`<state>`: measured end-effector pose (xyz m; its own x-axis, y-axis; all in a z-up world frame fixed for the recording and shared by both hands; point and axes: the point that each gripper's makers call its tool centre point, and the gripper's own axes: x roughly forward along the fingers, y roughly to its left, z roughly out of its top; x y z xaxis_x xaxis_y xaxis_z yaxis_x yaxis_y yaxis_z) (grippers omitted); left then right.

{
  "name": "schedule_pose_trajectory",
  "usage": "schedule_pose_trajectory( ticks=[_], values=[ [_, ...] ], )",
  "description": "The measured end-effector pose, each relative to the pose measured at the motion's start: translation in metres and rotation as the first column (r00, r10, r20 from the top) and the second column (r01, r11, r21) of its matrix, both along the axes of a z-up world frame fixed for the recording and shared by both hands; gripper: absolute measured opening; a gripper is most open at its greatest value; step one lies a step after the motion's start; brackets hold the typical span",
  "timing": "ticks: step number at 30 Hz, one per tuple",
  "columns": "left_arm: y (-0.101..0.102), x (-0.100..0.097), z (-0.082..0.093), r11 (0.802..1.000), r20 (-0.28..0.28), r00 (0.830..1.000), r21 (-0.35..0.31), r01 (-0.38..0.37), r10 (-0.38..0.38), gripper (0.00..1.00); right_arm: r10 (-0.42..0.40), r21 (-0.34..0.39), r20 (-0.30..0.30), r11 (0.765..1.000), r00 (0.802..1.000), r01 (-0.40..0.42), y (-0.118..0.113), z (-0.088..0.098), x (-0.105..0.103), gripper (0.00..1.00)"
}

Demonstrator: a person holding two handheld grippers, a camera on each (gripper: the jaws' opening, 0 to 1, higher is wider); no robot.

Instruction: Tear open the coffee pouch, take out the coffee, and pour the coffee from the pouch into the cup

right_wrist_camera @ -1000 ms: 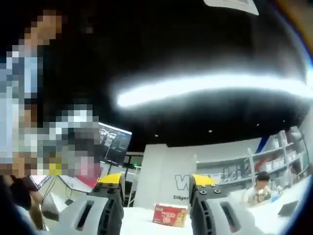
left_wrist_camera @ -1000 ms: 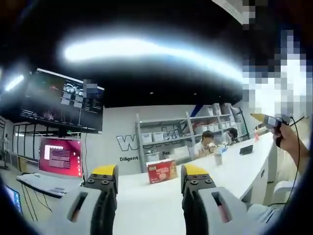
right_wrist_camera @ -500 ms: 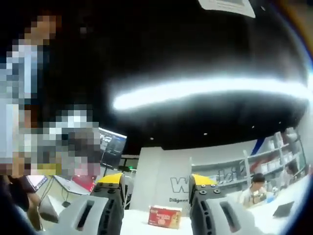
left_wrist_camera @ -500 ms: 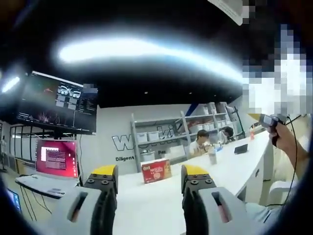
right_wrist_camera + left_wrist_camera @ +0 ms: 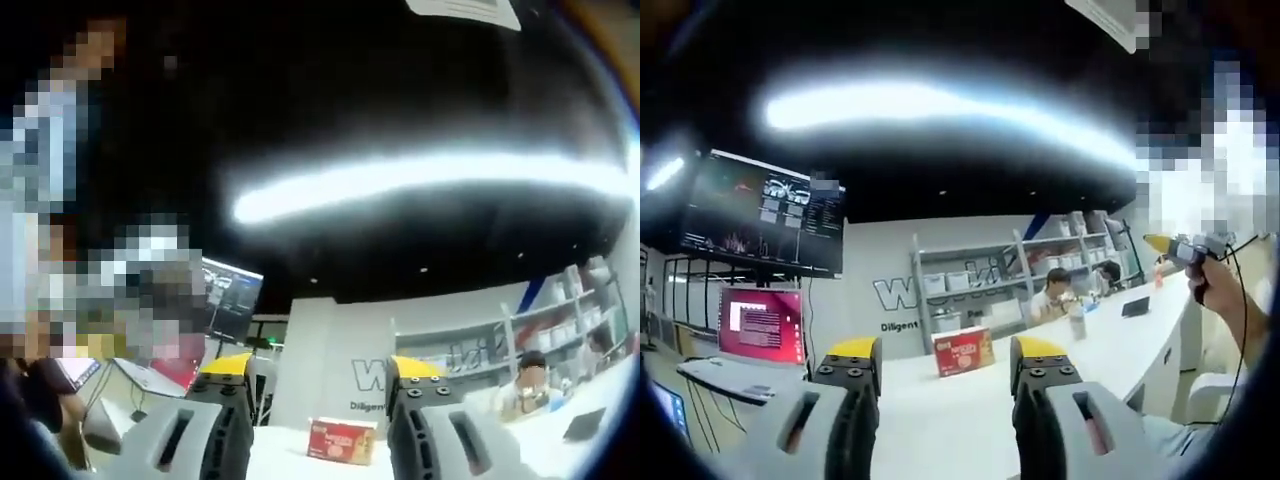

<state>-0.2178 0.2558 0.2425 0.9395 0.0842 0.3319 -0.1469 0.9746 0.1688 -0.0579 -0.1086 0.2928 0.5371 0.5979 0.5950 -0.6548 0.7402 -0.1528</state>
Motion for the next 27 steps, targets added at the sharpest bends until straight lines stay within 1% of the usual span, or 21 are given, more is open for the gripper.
schedule_pose_trajectory(
  ticks=[5, 9, 12, 14, 19, 22, 25, 27],
  values=[
    [0.002, 0.004, -0.003, 1.0, -0.009, 1.0, 0.002, 0.007, -0.007, 0.54, -0.006, -0.014, 0.002, 1.0, 1.0, 0.006, 0.004, 0.001, 0.003, 0.52],
    [0.005, 0.002, -0.01, 1.0, -0.021, 1.0, -0.006, 0.009, -0.009, 0.56, 0.014, -0.025, -0.012, 1.0, 1.0, -0.015, 0.012, -0.002, 0.005, 0.52],
    [0.008, -0.013, -0.015, 1.0, -0.02, 1.0, -0.018, -0.016, 0.015, 0.56, 0.037, -0.039, -0.003, 0.999, 0.999, -0.037, 0.025, 0.002, 0.004, 0.52],
    [0.012, -0.024, -0.014, 0.999, -0.017, 0.999, -0.018, -0.036, 0.035, 0.56, 0.062, -0.06, 0.01, 0.996, 0.998, -0.061, 0.037, 0.003, 0.0, 0.52],
    [0.025, -0.047, -0.008, 0.996, -0.005, 0.996, -0.017, -0.092, 0.092, 0.56, 0.113, -0.1, 0.004, 0.989, 0.994, -0.112, 0.06, -0.004, -0.004, 0.52],
    [0.026, -0.049, -0.008, 0.996, -0.006, 0.996, -0.01, -0.094, 0.094, 0.55, 0.113, -0.111, 0.004, 0.987, 0.994, -0.112, 0.062, -0.006, -0.003, 0.52],
    [0.02, -0.041, -0.012, 0.997, -0.031, 0.997, 0.002, -0.075, 0.075, 0.56, 0.101, -0.109, 0.002, 0.989, 0.995, -0.1, 0.057, -0.007, 0.001, 0.52],
    [0.012, -0.031, -0.019, 0.999, -0.067, 0.997, 0.013, -0.047, 0.048, 0.56, 0.095, -0.108, 0.005, 0.99, 0.996, -0.093, 0.055, -0.006, 0.002, 0.52]
  ],
)
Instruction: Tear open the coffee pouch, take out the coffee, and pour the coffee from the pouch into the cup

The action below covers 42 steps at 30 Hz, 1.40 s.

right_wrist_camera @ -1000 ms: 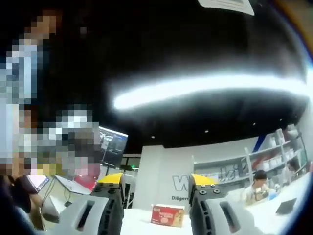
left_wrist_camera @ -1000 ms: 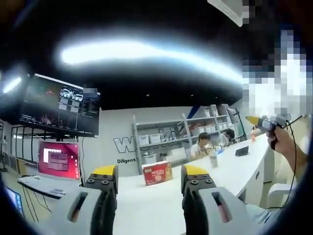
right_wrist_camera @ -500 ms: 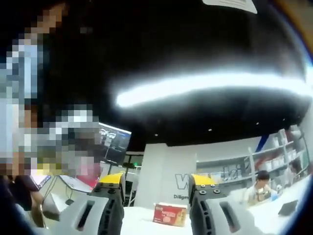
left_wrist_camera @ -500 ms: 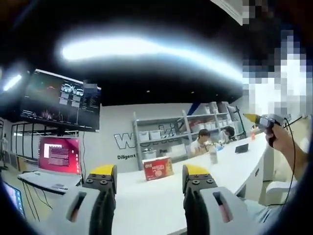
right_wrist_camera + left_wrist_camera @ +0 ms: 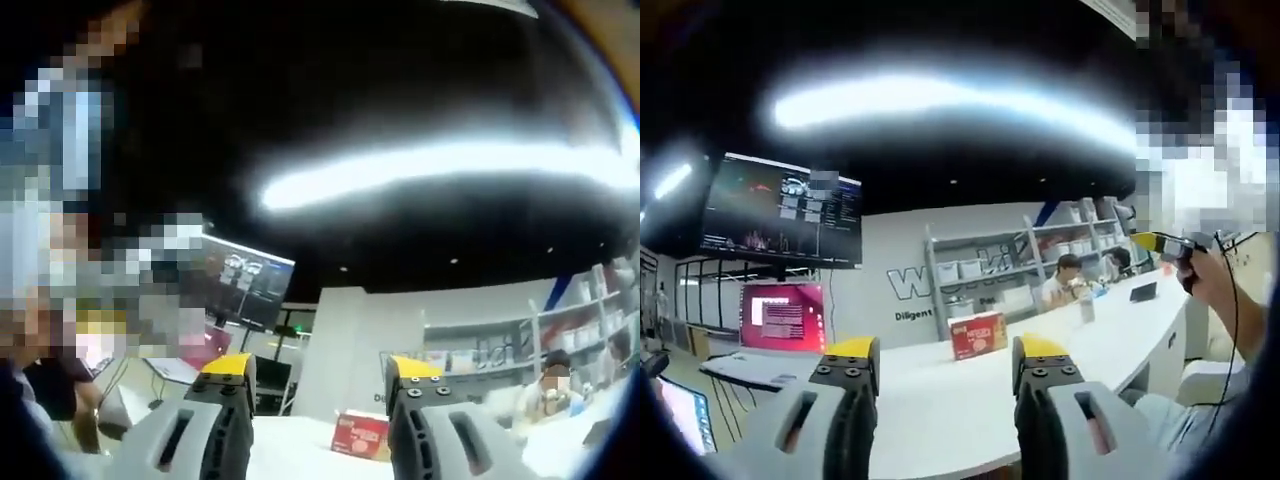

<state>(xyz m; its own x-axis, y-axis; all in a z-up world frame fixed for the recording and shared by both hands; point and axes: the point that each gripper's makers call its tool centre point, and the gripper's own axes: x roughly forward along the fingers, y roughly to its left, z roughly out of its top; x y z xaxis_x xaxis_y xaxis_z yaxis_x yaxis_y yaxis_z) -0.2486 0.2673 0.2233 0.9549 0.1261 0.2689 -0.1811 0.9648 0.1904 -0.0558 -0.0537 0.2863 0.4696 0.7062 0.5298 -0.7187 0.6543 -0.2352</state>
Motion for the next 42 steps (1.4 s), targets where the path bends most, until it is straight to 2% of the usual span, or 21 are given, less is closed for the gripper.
schedule_pose_trajectory(
  ticks=[3, 6, 14, 21, 30, 38, 42],
  values=[
    [-0.011, 0.011, -0.007, 1.0, -0.036, 0.999, 0.019, 0.022, -0.022, 0.56, -0.012, -0.005, 0.002, 1.0, 1.0, 0.012, -0.003, 0.0, 0.002, 0.52],
    [-0.016, 0.014, -0.007, 0.999, -0.043, 0.999, 0.03, 0.03, -0.029, 0.56, -0.015, -0.005, 0.004, 1.0, 1.0, 0.015, -0.004, 0.0, 0.002, 0.52],
    [-0.014, 0.018, -0.008, 0.999, -0.045, 0.999, 0.024, 0.032, -0.031, 0.56, -0.017, -0.017, -0.003, 1.0, 1.0, 0.017, -0.002, -0.003, 0.005, 0.52],
    [-0.011, 0.019, -0.009, 0.999, -0.047, 0.998, 0.021, 0.031, -0.03, 0.56, -0.03, -0.036, 0.017, 0.999, 0.999, 0.031, 0.003, -0.002, 0.003, 0.52],
    [-0.008, 0.017, -0.008, 1.0, -0.045, 0.999, 0.021, 0.021, -0.02, 0.57, -0.007, -0.046, -0.009, 0.999, 1.0, 0.006, 0.013, -0.013, 0.008, 0.53],
    [-0.006, 0.047, -0.019, 0.999, -0.085, 0.996, 0.001, 0.04, -0.039, 0.57, -0.038, -0.04, -0.035, 0.999, 0.999, 0.037, 0.0, -0.022, 0.024, 0.52],
    [-0.006, 0.076, -0.02, 0.998, -0.108, 0.992, -0.003, 0.065, -0.065, 0.56, -0.081, -0.03, -0.067, 0.996, 0.994, 0.079, -0.018, -0.03, 0.042, 0.52]
  ],
)
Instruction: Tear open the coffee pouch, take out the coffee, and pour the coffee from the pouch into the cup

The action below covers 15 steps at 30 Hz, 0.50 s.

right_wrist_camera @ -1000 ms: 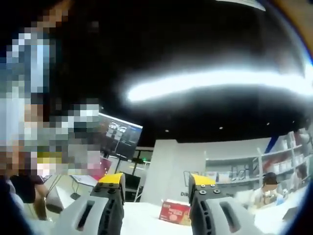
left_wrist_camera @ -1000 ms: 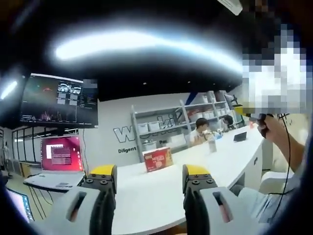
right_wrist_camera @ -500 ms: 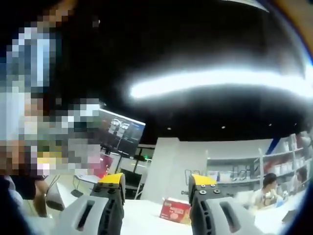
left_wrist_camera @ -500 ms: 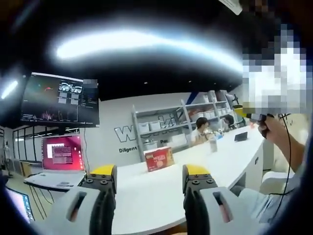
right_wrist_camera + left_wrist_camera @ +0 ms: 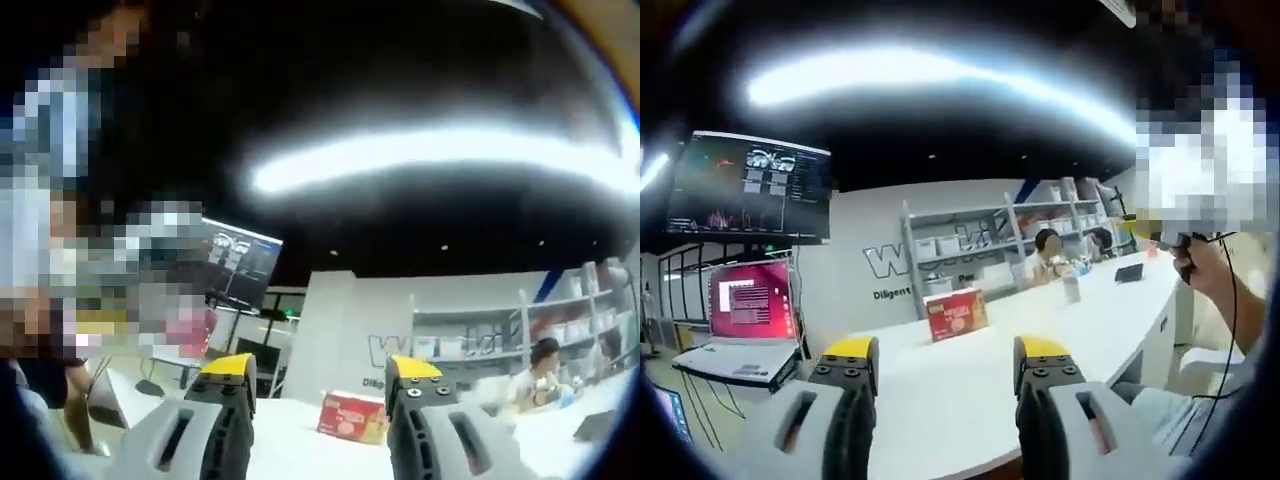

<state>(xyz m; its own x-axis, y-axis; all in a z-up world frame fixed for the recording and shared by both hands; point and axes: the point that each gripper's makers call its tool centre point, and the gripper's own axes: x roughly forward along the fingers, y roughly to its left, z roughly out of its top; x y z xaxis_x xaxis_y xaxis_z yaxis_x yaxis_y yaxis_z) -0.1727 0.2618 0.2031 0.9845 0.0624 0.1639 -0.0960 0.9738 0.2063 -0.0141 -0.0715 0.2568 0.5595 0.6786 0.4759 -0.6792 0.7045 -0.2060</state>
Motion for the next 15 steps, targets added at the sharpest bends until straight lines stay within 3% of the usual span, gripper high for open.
schedule_pose_trajectory(
  ticks=[7, 15],
  values=[
    [0.0, 0.069, -0.016, 0.999, -0.039, 0.998, -0.018, 0.05, -0.051, 0.57, -0.08, 0.044, -0.061, 0.996, 0.995, 0.083, -0.024, -0.01, 0.036, 0.51],
    [0.015, 0.116, -0.031, 0.992, -0.066, 0.993, -0.089, 0.094, -0.1, 0.58, -0.116, 0.014, -0.151, 0.993, 0.982, 0.12, -0.01, -0.038, 0.084, 0.52]
  ],
)
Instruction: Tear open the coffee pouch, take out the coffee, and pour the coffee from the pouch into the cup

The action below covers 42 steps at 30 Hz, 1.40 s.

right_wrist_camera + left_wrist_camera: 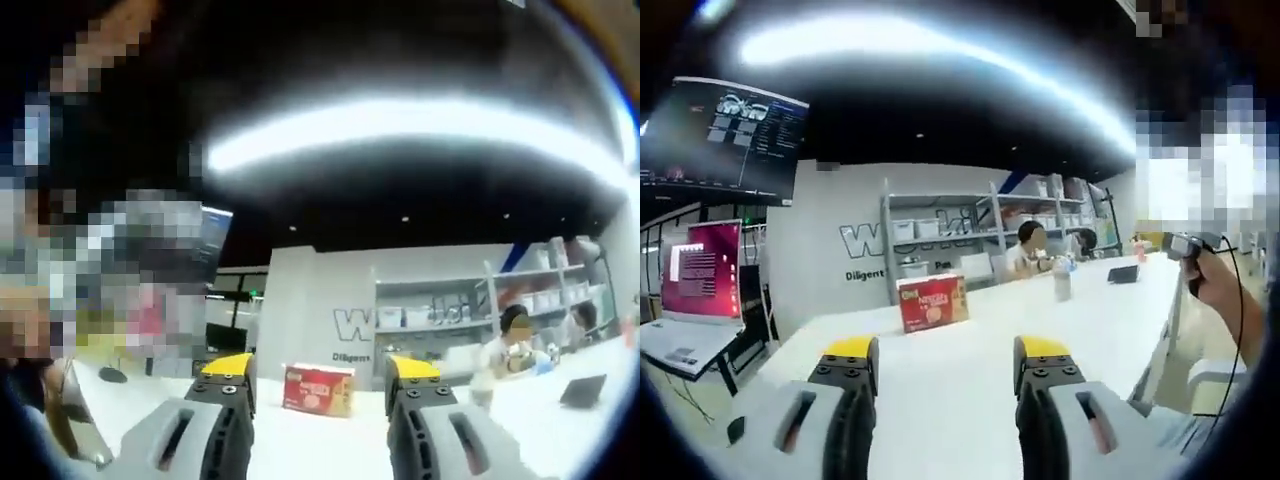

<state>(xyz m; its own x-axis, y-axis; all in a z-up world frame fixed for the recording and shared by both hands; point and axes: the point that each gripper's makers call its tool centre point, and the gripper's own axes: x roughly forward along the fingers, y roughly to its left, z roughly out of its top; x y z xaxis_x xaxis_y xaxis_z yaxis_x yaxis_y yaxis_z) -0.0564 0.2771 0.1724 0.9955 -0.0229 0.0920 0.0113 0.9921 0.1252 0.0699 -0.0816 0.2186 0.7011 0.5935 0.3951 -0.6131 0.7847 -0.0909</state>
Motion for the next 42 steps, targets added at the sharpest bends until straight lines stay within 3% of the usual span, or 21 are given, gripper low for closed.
schedule_pose_trajectory(
  ticks=[5, 8, 10, 11, 23, 27, 34, 42],
  values=[
    [0.008, 0.019, -0.014, 0.999, -0.011, 1.0, -0.04, 0.006, -0.006, 0.63, 0.01, -0.019, -0.064, 1.0, 0.998, -0.012, 0.005, -0.024, 0.028, 0.54],
    [0.012, 0.025, -0.035, 0.994, -0.079, 0.997, -0.113, -0.004, -0.005, 0.65, 0.019, -0.021, -0.085, 1.0, 0.996, -0.021, 0.006, -0.03, 0.037, 0.55],
    [0.007, 0.027, -0.029, 0.986, -0.019, 0.999, -0.159, 0.044, -0.048, 0.64, 0.026, -0.031, -0.101, 0.999, 0.995, -0.03, 0.009, -0.033, 0.046, 0.55],
    [0.01, 0.029, -0.032, 0.985, -0.034, 0.999, -0.168, 0.031, -0.038, 0.64, 0.031, -0.034, -0.106, 0.999, 0.994, -0.035, 0.011, -0.034, 0.05, 0.55],
    [0.029, 0.071, -0.025, 0.989, -0.096, 0.995, -0.148, -0.026, 0.012, 0.64, 0.11, -0.143, -0.181, 0.98, 0.977, -0.137, 0.056, -0.04, 0.09, 0.56],
    [0.024, 0.088, -0.016, 0.994, -0.129, 0.992, -0.105, -0.004, -0.009, 0.65, 0.119, -0.163, -0.204, 0.974, 0.972, -0.154, 0.068, -0.037, 0.094, 0.57],
    [0.004, 0.096, -0.008, 0.996, -0.162, 0.985, -0.075, 0.045, -0.057, 0.64, 0.118, -0.206, -0.271, 0.962, 0.955, -0.177, 0.078, -0.043, 0.092, 0.59],
    [-0.01, 0.079, -0.022, 0.988, -0.229, 0.971, -0.147, 0.041, -0.074, 0.63, 0.106, -0.236, -0.32, 0.953, 0.941, -0.188, 0.075, -0.051, 0.078, 0.58]
  ],
)
